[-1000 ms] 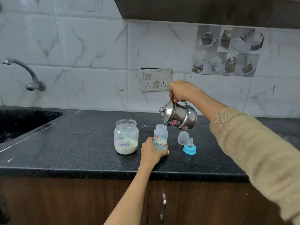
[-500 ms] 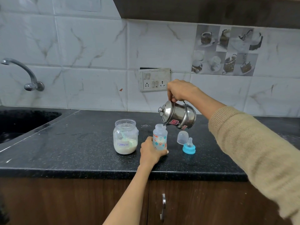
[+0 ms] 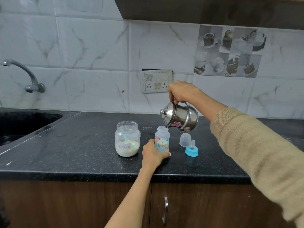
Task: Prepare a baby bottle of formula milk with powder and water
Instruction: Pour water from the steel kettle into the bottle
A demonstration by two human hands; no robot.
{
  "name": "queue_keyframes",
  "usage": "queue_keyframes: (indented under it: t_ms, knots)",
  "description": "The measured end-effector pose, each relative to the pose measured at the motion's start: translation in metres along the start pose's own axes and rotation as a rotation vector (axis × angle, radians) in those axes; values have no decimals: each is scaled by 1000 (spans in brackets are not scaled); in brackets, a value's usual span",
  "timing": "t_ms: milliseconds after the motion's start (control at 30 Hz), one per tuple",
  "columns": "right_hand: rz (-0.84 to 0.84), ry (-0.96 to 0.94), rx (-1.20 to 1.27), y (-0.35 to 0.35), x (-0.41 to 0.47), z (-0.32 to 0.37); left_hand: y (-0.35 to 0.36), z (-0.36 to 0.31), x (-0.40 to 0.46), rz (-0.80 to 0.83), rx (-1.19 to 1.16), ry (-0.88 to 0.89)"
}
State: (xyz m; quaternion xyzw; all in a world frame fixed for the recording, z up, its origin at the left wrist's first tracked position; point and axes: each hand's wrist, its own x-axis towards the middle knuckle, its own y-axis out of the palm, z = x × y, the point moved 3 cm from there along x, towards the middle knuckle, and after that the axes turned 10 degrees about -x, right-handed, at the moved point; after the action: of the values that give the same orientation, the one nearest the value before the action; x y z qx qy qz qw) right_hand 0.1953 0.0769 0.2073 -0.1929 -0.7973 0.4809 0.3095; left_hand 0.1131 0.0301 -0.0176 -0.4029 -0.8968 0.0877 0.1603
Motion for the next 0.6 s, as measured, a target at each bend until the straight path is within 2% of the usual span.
queue_keyframes:
  t_ms: [600]
  knots:
    - [-12, 2, -34, 0, 3, -1, 0, 0, 0, 9, -5, -8]
